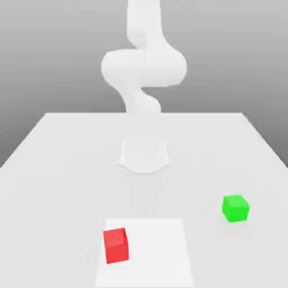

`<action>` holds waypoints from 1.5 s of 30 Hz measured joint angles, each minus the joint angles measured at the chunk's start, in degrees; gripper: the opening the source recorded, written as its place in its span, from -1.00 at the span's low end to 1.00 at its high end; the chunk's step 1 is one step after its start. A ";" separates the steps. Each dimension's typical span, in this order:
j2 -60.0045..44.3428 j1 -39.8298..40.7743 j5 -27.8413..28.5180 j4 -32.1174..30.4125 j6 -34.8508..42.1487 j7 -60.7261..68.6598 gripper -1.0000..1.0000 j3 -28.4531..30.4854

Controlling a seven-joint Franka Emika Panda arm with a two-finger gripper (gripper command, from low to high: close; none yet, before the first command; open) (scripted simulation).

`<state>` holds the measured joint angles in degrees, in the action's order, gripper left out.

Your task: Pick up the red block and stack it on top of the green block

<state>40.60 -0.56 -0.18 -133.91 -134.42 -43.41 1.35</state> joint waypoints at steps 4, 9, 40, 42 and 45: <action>-8.64 -0.80 -0.45 -3.51 -4.37 4.13 0.00 2.15; -19.05 -1.68 -1.06 -7.74 -9.63 9.15 0.00 4.69; -48.43 1.55 -2.57 -18.20 -25.41 22.03 -1.00 5.63; -45.31 -0.87 -2.12 -19.23 -23.32 20.65 -1.00 3.86; -41.78 -9.31 -2.81 -21.28 -21.84 18.32 -1.00 -0.47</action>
<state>-1.18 -9.87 -2.99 -155.19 -156.26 -25.09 0.88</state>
